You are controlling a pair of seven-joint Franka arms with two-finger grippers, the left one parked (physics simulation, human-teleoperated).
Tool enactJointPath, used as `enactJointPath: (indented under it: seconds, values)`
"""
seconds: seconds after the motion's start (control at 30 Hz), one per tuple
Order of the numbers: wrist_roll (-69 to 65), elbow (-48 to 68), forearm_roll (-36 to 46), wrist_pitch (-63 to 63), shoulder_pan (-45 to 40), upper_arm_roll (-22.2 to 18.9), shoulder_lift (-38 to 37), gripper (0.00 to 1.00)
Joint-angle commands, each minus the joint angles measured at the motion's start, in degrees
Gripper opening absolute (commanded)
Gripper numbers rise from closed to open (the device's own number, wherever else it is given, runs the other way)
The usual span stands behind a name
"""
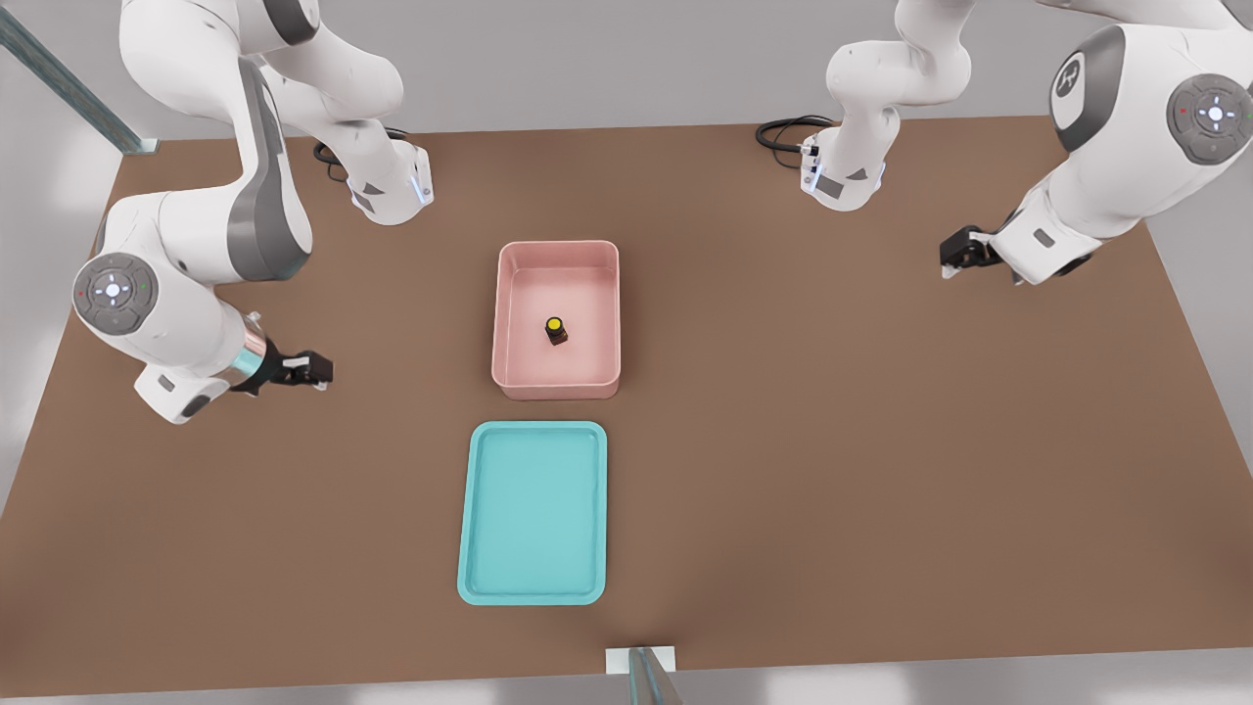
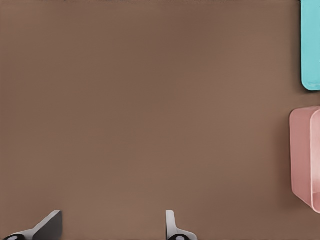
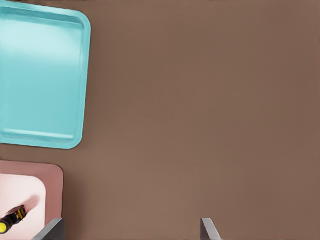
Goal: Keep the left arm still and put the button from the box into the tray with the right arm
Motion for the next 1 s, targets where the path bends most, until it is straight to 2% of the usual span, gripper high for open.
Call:
enactJointPath:
  seconds: [0.0,0.03,0.07,0.1,0.13,0.17,0.23,0.3,0.37,0.5,0.73,0.97]
  values:
    - [0.0,-1.0,0.0,3.7,0.1,0.0,-0.1,1.0]
    - [0.0,-3.7,0.3,3.8,0.9,2.4,-0.1,1.0]
    - [-0.3,-7.5,0.2,6.8,1.4,7.3,-0.5,1.0]
    - [-0.3,-16.2,-0.8,15.2,5.9,8.8,-3.5,1.0]
    - [0.0,-19.3,-1.3,18.6,8.7,10.7,-3.6,1.0]
    - [0.7,-24.1,-1.3,24.9,9.8,14.6,-3.6,1.0]
    - [13.2,-29.1,-4.3,31.7,12.2,20.3,-1.9,1.0]
    - [22.8,-34.8,-4.4,38.9,13.5,22.2,-1.6,1.0]
    - [28.0,-39.7,-5.9,48.2,14.0,23.0,-0.1,1.0]
    - [40.2,-43.1,-9.6,54.5,16.8,23.3,2.7,1.0]
    - [40.3,-46.0,-19.3,55.2,15.5,23.3,4.2,1.0]
    - [40.3,-46.3,-22.7,55.7,15.6,22.7,8.8,1.0]
